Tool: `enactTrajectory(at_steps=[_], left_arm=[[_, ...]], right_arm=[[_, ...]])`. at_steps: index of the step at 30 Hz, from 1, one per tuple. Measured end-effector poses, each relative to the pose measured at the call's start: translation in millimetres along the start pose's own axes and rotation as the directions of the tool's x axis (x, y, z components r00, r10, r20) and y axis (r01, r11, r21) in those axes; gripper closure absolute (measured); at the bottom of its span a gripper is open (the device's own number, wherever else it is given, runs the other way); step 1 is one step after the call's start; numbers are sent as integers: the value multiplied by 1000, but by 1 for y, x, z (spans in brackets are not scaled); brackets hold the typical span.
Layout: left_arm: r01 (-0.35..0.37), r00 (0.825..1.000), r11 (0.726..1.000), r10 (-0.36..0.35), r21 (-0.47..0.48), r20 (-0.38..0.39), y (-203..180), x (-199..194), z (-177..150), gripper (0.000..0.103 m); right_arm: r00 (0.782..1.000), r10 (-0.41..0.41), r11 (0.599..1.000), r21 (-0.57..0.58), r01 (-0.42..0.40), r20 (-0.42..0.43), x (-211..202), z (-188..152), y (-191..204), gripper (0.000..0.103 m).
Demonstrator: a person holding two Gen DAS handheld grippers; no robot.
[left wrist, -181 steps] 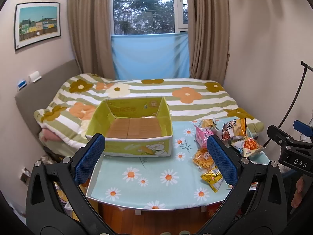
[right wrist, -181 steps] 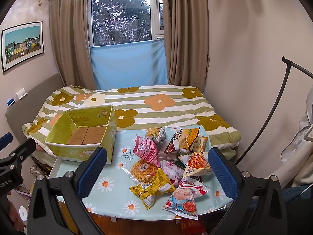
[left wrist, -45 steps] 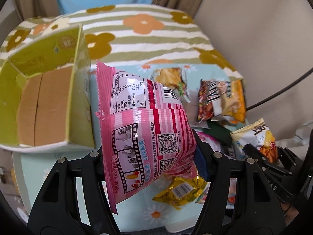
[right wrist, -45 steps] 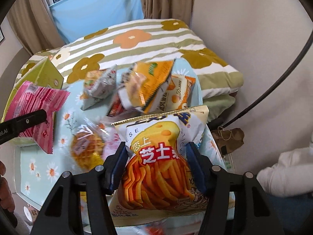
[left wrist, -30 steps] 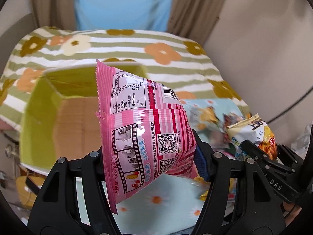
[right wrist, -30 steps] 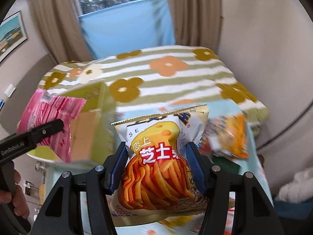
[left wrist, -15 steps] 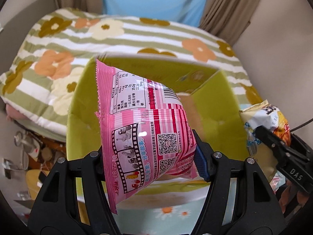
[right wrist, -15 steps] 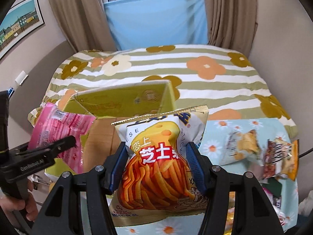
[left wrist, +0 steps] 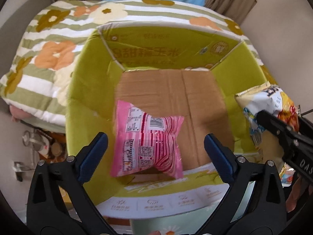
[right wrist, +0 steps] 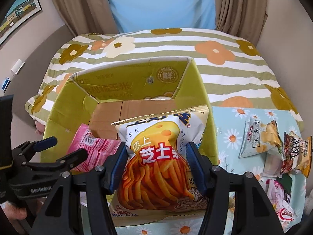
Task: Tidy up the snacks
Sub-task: 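Carry the pink bag into the box and release it with the left tool, then lower the cheese-stick bag into the box and open the right tool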
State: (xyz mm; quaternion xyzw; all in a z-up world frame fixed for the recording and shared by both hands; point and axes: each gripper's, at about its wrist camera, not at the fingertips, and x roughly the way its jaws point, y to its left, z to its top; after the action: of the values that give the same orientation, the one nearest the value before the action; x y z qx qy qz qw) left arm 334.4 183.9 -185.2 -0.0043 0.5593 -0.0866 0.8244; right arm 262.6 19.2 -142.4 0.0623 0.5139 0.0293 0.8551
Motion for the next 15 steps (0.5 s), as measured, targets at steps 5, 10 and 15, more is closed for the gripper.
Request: enactTrajectory(at_steps=[5,10,15], left_arm=[[5,1000,999,-5,-36,0,10,-8,-9,5],[5,1000,997,-4,-75,13,12,-18,-16,5],[0,999,996,4,-93,39,12,-28,-19,5]], right_arm=[[1000,22,1000,-5,-22,-17,4,-2,1,47],[998,64,997,-35,-64,-8,4,-1,8,46],[996,85,995,-42,-86,-28,14,3,9,44]])
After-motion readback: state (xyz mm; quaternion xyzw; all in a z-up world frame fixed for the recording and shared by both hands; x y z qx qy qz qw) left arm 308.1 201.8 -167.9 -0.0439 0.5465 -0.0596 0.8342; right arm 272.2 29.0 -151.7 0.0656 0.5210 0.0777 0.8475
